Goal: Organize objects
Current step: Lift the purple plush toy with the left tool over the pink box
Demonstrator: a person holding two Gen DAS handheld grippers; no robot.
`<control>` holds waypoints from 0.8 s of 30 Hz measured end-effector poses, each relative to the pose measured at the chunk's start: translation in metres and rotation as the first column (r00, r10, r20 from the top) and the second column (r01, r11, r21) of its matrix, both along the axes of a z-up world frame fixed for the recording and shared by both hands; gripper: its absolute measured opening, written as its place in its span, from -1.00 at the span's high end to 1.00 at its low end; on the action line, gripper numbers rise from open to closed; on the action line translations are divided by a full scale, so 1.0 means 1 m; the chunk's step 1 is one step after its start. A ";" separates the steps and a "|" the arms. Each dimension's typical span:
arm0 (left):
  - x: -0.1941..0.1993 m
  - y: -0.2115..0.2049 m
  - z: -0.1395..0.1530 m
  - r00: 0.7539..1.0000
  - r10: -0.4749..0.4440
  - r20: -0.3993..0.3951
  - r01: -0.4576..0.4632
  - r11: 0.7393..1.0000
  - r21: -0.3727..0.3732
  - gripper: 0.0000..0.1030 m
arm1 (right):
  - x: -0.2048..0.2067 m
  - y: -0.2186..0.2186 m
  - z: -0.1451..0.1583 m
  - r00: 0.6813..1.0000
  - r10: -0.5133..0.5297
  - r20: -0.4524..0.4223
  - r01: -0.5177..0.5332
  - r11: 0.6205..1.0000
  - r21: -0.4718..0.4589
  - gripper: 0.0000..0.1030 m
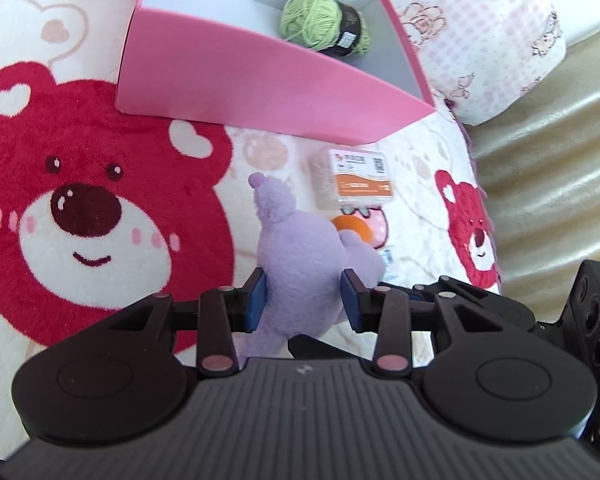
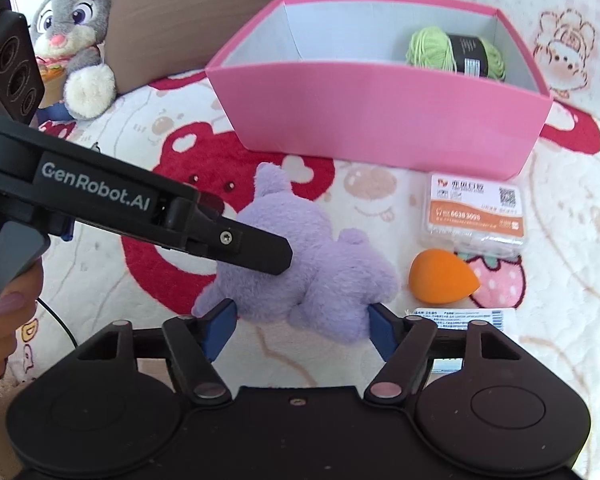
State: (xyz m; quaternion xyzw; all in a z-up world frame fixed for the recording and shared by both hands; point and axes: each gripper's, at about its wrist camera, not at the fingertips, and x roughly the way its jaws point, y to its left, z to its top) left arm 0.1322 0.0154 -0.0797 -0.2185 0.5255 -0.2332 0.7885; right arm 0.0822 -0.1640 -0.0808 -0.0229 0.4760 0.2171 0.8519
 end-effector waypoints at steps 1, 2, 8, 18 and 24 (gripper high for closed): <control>-0.002 -0.001 0.005 1.000 -0.008 0.008 0.008 1.000 0.008 0.27 | -0.001 0.000 0.004 1.000 0.002 0.005 -0.002 1.000 -0.001 -0.49; -0.005 -0.002 0.010 1.000 -0.016 0.017 0.016 1.000 0.017 0.27 | -0.003 0.000 0.008 1.000 0.004 0.011 -0.004 1.000 -0.002 -0.50; -0.019 -0.008 0.042 0.996 -0.062 0.060 0.059 0.997 0.058 0.23 | -0.014 0.000 0.039 0.997 0.018 0.071 -0.018 1.000 -0.002 -0.55; -0.033 -0.004 0.082 0.989 -0.063 0.137 0.055 0.997 0.057 0.21 | -0.024 0.005 0.081 0.988 0.041 0.151 -0.039 0.999 -0.015 -0.66; -0.036 -0.001 0.104 0.981 -0.053 0.189 0.039 0.997 0.073 0.20 | -0.024 0.012 0.093 0.982 0.051 0.182 -0.047 0.998 -0.030 -0.66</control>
